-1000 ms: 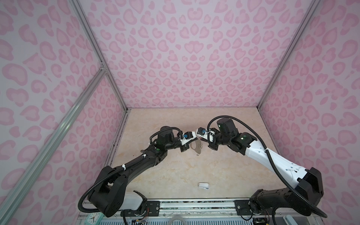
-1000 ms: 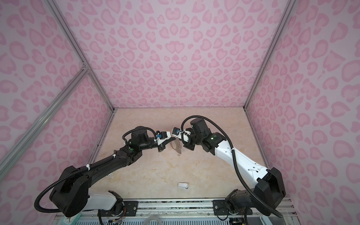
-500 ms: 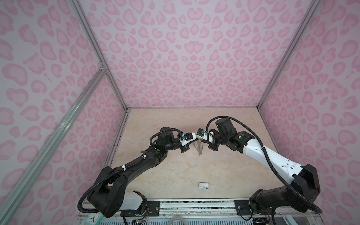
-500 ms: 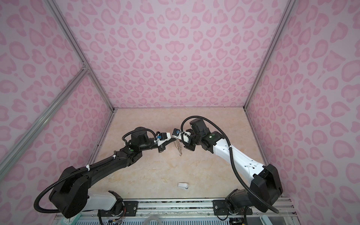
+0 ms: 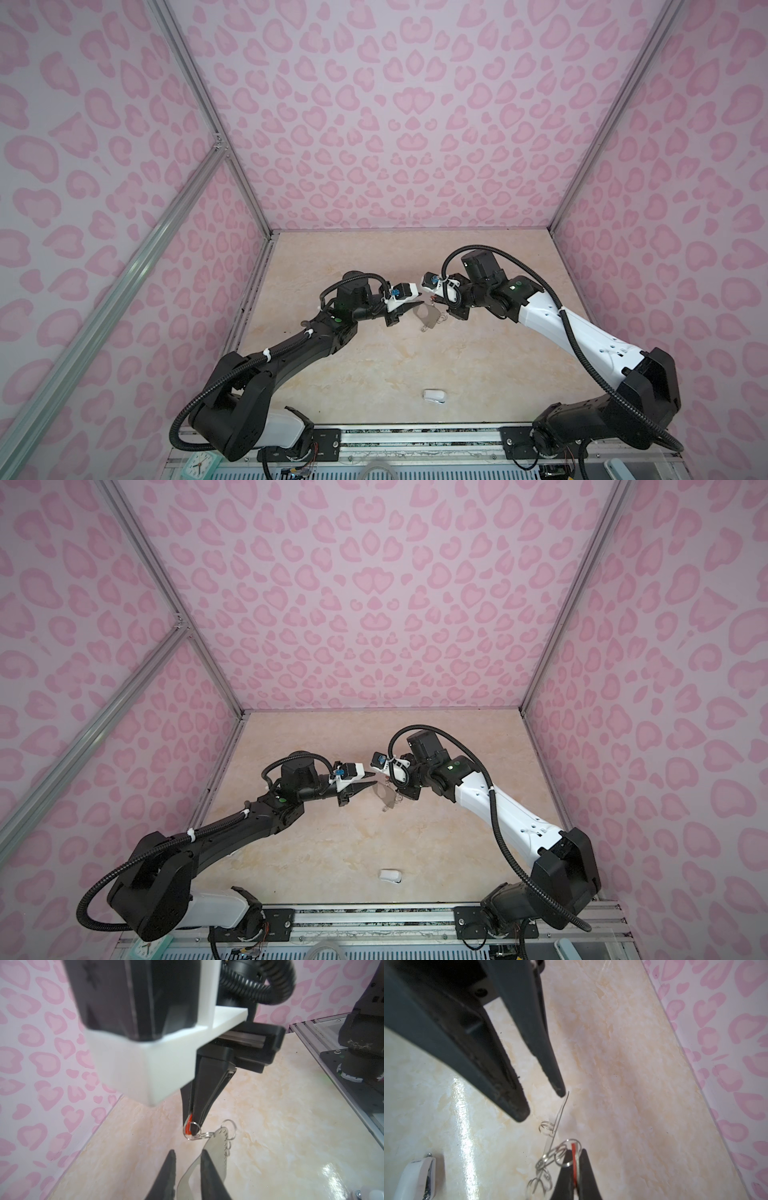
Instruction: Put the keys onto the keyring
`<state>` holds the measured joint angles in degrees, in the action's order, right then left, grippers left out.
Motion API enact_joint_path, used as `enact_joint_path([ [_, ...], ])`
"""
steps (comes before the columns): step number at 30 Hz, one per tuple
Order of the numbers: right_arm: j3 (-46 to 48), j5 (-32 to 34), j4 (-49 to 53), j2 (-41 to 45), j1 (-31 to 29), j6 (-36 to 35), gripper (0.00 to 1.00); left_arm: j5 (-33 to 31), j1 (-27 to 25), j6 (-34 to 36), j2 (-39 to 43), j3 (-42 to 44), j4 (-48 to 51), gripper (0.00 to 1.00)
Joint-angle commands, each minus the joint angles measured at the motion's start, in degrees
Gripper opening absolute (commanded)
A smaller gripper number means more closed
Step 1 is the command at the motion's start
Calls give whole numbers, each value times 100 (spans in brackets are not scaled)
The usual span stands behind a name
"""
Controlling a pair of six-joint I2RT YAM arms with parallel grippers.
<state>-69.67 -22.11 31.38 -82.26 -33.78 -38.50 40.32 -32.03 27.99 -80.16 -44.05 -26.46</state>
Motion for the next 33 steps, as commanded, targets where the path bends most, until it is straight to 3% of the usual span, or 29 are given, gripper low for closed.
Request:
enact_joint_path([
  [1, -144, -77, 240, -58, -55, -272, 0, 87, 7, -87, -65, -33, -167, 29],
  [9, -464, 88, 593, -271, -96, -521, 0, -136, 104, -180, -28, 11, -203, 31],
  [15, -1086, 163, 1048, -696, -163, -790, 0, -584, 532, -609, 75, 137, -359, 32],
  [27, -2805, -414, 1674, -2208, -527, -849, 0, -1409, 1112, -803, 477, 406, -166, 32],
  [33, -2478, -301, 1766, -2533, -134, -710, 0, -1592, 1313, -986, 254, 231, 41, 32],
])
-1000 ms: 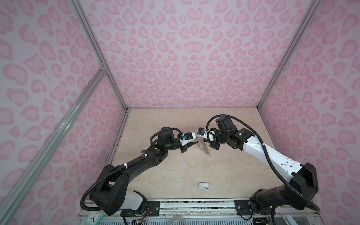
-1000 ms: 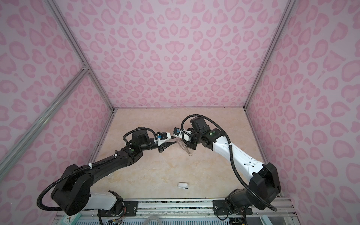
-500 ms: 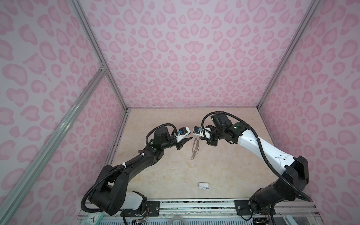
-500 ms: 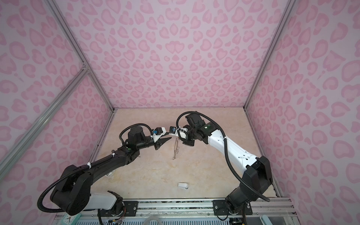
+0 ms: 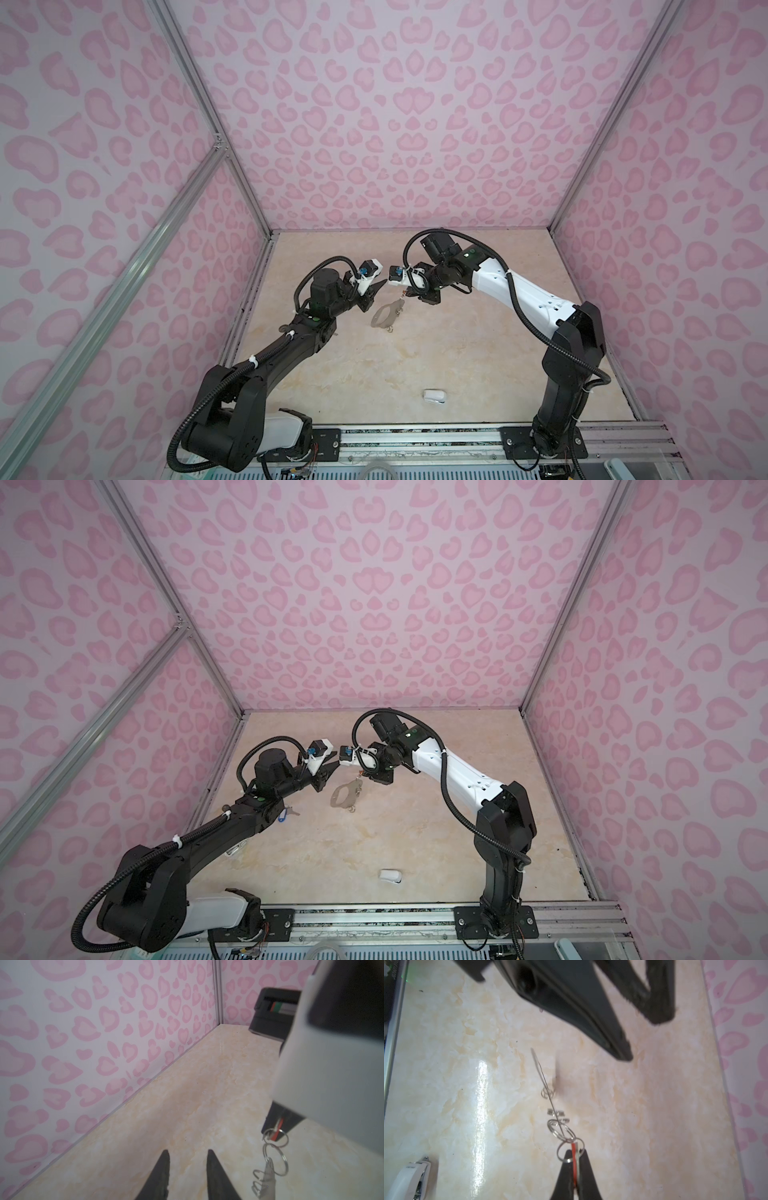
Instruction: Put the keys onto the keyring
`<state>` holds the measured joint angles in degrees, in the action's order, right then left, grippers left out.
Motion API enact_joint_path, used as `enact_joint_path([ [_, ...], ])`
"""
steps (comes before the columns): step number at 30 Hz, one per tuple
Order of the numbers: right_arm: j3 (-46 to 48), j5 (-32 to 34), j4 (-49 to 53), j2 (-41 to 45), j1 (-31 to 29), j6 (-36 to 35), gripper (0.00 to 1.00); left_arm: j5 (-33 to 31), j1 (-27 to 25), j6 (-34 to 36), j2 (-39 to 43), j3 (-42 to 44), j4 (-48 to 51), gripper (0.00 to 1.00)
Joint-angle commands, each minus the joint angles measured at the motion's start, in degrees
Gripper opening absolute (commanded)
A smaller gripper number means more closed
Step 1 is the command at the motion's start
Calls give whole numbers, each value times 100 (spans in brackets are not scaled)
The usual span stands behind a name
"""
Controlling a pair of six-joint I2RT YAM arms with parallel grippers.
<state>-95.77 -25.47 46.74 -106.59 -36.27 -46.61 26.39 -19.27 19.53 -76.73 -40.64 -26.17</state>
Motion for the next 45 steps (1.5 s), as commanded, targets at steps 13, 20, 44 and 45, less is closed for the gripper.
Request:
enact_joint_path([
  [13, 1016, 863, 512, -365, 987, -405, 0, -693, 51, -90, -385, -324, 304, 32],
  [20, 1675, 1238, 403, -431, 1353, -555, 0, -829, 115, -141, -537, -416, 561, 32],
  [44, 2600, 2393, 222, -325, 1714, 125, 11, -1180, 352, -301, -645, -595, 1123, 33],
  [45, 2654, 2455, 221, -286, 1720, 152, 12, -1197, 379, -353, -622, -586, 1131, 33],
])
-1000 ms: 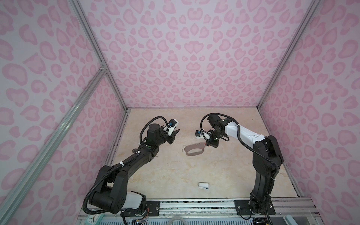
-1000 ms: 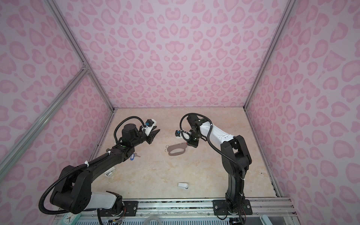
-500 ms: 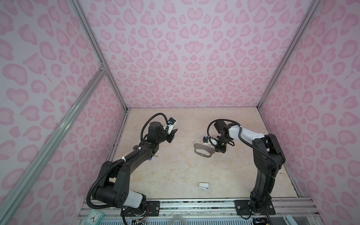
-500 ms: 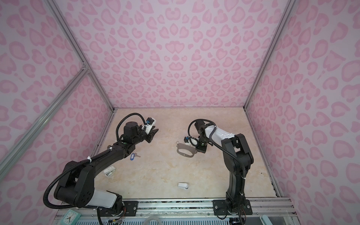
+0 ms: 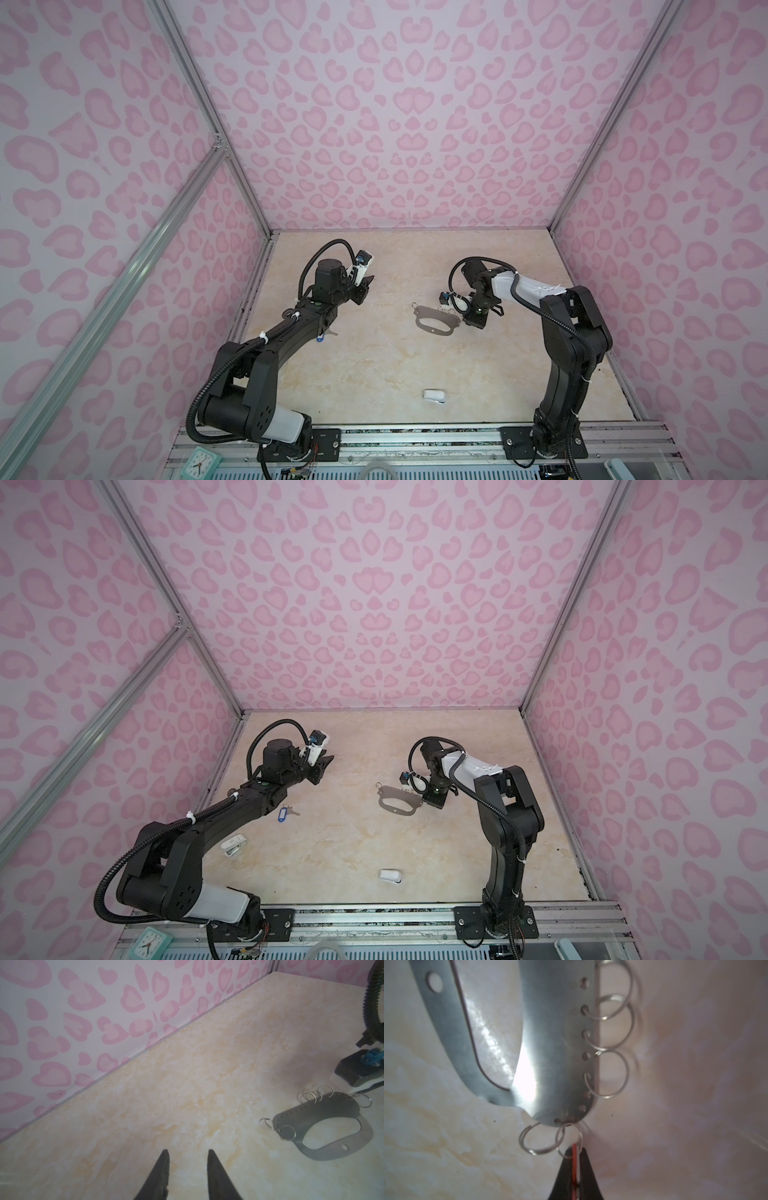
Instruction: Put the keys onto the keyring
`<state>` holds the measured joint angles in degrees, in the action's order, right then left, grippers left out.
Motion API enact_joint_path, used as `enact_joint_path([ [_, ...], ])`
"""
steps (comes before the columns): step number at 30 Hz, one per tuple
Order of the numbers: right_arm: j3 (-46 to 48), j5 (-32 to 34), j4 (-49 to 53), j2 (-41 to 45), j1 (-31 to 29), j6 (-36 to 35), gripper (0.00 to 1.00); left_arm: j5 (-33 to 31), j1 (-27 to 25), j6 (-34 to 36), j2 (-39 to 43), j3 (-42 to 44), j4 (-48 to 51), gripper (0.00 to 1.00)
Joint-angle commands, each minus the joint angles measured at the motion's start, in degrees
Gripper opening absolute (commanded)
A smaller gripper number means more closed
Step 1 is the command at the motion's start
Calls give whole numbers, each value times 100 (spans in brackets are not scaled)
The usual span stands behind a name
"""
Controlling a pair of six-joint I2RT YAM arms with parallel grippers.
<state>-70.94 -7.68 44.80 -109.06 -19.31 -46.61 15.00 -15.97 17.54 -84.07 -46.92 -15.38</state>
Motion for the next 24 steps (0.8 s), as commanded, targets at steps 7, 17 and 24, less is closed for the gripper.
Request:
enact_joint_path([
  [7, 314, 968, 333, 416, 57, 472, 29, -165, 303, -735, 231, 145, 202, 42],
  [17, 810, 1032, -628, 1718, 323, 575, 36, -526, 592, -2564, 261, 83, 973, 53],
  [24, 1058, 246, -1634, 2576, -213, 1248, 35, -1124, 717, -3586, 185, -248, 2516, 53],
])
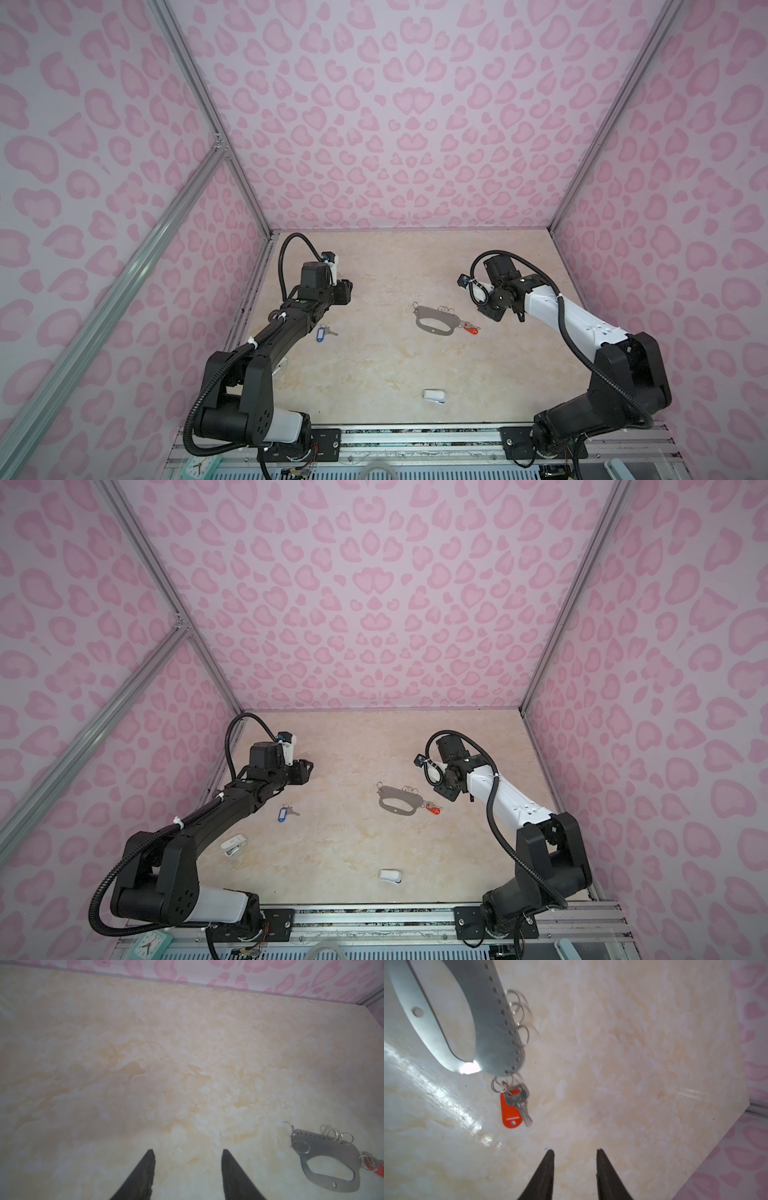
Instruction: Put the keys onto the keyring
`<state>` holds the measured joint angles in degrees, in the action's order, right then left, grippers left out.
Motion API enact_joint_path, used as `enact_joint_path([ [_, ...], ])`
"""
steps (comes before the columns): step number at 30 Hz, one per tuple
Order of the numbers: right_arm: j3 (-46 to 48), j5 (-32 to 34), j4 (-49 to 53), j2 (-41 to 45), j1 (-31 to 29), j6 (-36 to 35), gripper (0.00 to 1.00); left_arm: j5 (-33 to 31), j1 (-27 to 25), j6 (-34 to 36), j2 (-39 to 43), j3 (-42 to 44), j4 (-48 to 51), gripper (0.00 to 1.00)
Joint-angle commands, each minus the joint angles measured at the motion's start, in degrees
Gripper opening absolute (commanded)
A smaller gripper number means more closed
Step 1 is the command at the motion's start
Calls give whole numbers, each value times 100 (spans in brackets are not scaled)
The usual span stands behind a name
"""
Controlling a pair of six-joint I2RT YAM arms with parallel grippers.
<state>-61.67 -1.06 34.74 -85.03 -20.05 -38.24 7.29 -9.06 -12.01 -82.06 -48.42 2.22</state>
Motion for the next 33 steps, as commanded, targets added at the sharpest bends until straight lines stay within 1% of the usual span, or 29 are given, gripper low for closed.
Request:
enact_joint_path([
  [1, 259, -689, -872, 286, -192, 579, 35, -411, 35, -833, -49, -112, 860, 53],
  [2, 423, -1035, -1135, 370, -244, 697, 35, -411, 36, -995, -104, -146, 975, 53],
  [3, 554, -1233, -1370, 409, -301, 773, 35, -396, 36, -1110, -157, -185, 1091, 53],
  [5, 800, -1474, -1807, 415, -501, 880, 34, -473, 37, -1374, -254, -316, 1478, 52],
  [8, 808, -1776, -1998, 192, -770, 893, 34, -629, 41, -1670, -269, -407, 1891, 52],
  [11, 555, -1784, -1962, -177, -1041, 990, 32, -828, 45, -1926, -201, -361, 1921, 52],
  [14, 298, -1741, -2081, -630, -1212, 1405, 31, -839, 137, -2025, -312, -411, 1942, 52],
  [17, 179, -1762, -2503, -1144, -1321, 1861, 30, -729, 330, -2008, -490, -404, 1813, 50],
  [18, 9, -1711, -2363, -1299, -1370, 2026, 28, -656, 402, -2110, -540, -405, 1850, 50],
  [19, -254, -1579, -2099, -1451, -1431, 2243, 26, -429, 483, -2181, -600, -413, 1810, 49],
  [20, -358, -1464, -2066, -1570, -1478, 2489, 26, -337, 512, -2147, -646, -447, 1787, 49],
  [21, -355, -1454, -2169, -1653, -1505, 2627, 26, -384, 511, -2095, -683, -491, 1807, 49],
  [23, -352, -1441, -2348, -1838, -1523, 2746, 26, -370, 518, -2017, -744, -519, 1797, 48],
  [25, -496, -1349, -2316, -2026, -1541, 2901, 26, -304, 527, -2016, -857, -565, 1832, 48],
  [29, -852, -1191, -2148, -2421, -1568, 3179, 23, -132, 554, -2025, -1049, -676, 1878, 47],
  [33, -789, -994, -2262, -2430, -1703, 2933, 22, -177, 557, -1892, -950, -682, 1905, 47],
])
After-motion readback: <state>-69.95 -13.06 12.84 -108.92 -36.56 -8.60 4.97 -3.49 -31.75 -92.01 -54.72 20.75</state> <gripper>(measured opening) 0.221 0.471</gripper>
